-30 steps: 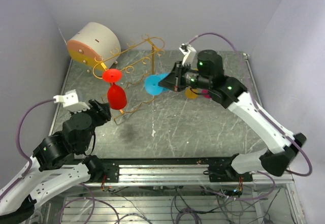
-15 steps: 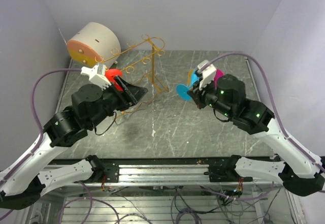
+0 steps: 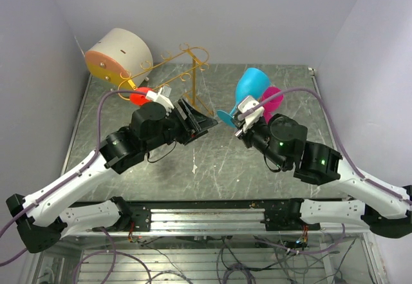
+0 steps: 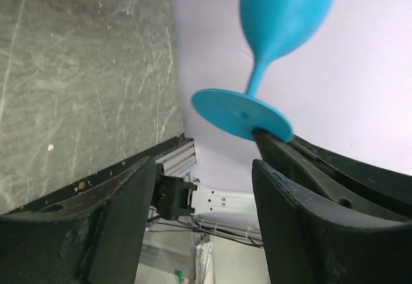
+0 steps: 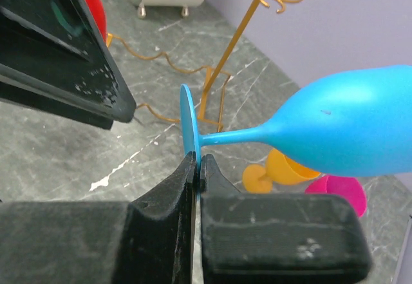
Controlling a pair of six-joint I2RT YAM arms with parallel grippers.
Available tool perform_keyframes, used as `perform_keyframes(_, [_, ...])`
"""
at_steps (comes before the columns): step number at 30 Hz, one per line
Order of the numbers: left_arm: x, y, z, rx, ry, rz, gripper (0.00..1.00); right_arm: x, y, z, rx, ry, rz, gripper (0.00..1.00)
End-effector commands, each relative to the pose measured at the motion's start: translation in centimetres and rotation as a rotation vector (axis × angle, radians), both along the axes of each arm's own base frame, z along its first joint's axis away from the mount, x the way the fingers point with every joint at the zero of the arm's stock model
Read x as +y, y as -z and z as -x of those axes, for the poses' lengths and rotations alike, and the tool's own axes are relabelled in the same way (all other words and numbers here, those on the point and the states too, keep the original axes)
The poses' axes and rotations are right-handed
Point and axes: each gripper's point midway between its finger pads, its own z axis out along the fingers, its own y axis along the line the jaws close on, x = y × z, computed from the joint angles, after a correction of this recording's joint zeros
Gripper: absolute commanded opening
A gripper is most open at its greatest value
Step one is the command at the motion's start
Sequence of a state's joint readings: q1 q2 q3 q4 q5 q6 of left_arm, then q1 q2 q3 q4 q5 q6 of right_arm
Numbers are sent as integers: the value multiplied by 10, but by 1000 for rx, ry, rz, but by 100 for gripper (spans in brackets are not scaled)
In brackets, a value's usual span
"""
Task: Take the wine glass off the wine glass rack
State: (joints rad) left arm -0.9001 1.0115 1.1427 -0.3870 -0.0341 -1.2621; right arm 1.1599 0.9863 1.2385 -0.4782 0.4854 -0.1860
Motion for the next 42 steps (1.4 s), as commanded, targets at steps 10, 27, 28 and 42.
perform_keyframes(10, [10, -39, 9, 11, -22, 184, 72, 1, -13, 9, -219, 81, 24, 0])
perform_keyframes(27, [16, -35, 11, 97, -62, 239, 72, 35, 0, 60, -440, -5, 109, 0])
perform_keyframes(28, [15, -34, 11, 99, -58, 238, 71, 36, 1, 62, -452, -11, 117, 0])
perform_keyframes(42, [-7, -23, 19, 130, 53, 285, 36, 53, -8, 71, -526, -56, 129, 0])
